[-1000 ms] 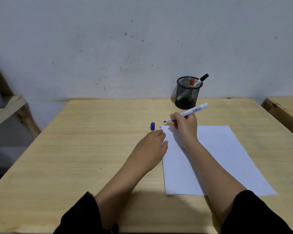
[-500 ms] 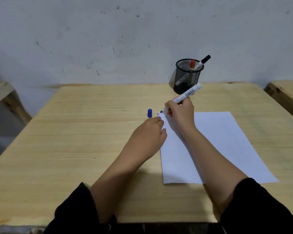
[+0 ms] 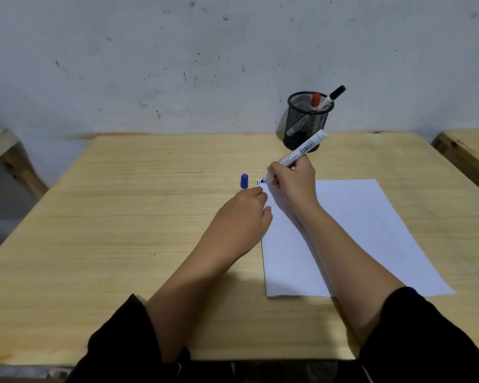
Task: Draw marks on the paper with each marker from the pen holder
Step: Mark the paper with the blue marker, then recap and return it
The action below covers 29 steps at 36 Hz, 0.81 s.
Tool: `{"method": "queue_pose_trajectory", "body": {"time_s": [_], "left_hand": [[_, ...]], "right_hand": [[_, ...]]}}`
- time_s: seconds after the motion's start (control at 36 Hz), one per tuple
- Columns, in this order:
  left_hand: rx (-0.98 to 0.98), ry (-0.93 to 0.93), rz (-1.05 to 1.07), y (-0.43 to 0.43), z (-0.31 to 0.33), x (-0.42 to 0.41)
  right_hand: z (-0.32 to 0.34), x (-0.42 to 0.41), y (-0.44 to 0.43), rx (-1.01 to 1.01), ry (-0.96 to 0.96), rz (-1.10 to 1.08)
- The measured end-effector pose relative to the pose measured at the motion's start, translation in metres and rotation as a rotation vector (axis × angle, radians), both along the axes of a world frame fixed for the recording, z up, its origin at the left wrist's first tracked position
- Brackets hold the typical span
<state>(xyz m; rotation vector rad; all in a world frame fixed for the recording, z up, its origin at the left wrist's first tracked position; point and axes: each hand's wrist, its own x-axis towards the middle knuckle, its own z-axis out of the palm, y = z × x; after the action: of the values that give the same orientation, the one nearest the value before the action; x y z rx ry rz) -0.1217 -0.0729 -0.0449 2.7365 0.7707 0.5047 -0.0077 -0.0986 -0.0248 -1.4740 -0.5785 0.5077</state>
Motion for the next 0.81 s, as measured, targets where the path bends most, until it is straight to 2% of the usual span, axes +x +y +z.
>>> {"method": "queue_pose_trajectory", "body": {"time_s": [0.33,0.58,0.69,0.81], "left_hand": [[-0.001,-0.011,-0.002,0.000,0.001,0.000],[-0.010,-0.052,-0.020,0.002,-0.001,-0.002],[-0.091,-0.149,-0.032,0.009,-0.001,-0.006],[-0.106,-0.323,0.068,0.019,0.010,-0.008]], "right_hand": [[0.000,0.001,0.001,-0.014,0.005,-0.004],[-0.003,0.016,0.002,0.236,0.343,-0.051],[-0.004,0.021,0.002,0.334,0.441,-0.034],[-0.003,0.024,0.000,0.364,0.455,-0.036]]}}
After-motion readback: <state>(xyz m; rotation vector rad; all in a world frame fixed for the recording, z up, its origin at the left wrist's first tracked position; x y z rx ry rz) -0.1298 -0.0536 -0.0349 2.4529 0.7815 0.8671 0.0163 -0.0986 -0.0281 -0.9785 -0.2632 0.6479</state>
